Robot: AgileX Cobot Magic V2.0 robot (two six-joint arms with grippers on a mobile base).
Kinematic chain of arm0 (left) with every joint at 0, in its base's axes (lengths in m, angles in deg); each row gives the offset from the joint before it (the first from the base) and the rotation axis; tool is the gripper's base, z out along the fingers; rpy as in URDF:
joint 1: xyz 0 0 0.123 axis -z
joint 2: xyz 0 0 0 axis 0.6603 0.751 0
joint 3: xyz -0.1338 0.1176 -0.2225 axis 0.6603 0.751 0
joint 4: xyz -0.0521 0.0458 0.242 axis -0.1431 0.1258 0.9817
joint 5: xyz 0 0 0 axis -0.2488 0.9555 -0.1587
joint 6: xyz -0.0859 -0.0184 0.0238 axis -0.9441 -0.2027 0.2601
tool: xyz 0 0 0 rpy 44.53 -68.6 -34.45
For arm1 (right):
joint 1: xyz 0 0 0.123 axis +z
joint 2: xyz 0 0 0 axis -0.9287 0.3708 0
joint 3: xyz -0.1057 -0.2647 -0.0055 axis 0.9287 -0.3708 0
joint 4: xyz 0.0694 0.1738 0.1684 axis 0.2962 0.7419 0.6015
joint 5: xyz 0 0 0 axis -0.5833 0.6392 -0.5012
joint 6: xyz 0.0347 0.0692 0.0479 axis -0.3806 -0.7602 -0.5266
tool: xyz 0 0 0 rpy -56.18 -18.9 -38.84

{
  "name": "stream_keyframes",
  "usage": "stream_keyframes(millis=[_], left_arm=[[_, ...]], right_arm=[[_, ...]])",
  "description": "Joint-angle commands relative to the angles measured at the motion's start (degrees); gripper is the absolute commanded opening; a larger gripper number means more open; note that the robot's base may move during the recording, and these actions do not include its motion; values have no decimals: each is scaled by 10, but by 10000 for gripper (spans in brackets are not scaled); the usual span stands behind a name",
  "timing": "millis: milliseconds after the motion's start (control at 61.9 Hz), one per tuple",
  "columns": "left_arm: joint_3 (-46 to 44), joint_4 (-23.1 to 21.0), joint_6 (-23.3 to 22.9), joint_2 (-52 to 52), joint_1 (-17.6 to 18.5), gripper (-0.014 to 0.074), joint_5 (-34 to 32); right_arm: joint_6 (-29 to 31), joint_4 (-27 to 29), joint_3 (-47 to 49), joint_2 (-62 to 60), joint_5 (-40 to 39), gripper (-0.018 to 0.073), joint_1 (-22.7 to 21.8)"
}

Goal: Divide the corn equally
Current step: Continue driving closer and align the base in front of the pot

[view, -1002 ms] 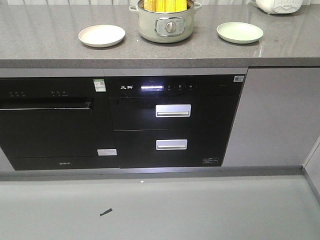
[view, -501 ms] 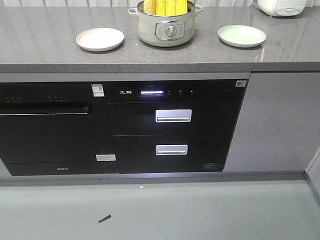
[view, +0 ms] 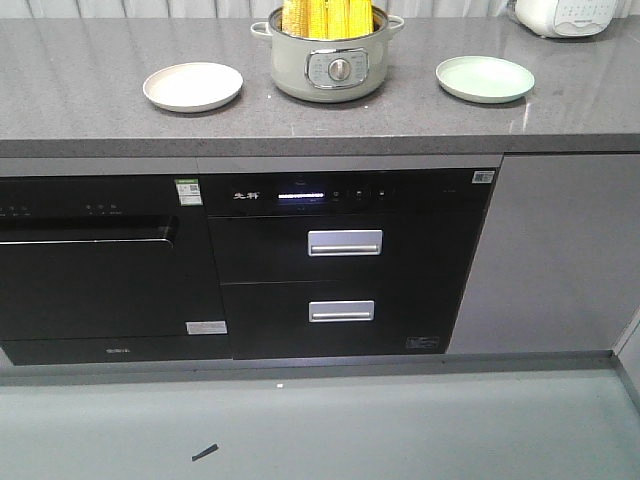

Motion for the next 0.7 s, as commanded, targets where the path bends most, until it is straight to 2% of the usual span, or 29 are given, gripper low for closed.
stream_keyframes(millis=[0,679], left_arm=[[8,-1,-4,-8,3,-7,-40],[8,-1,-4,-8,3,-7,-40]], right_arm=[[3,-5,-6,-2,-45,-2,-3],[3,-5,-6,-2,-45,-2,-3]])
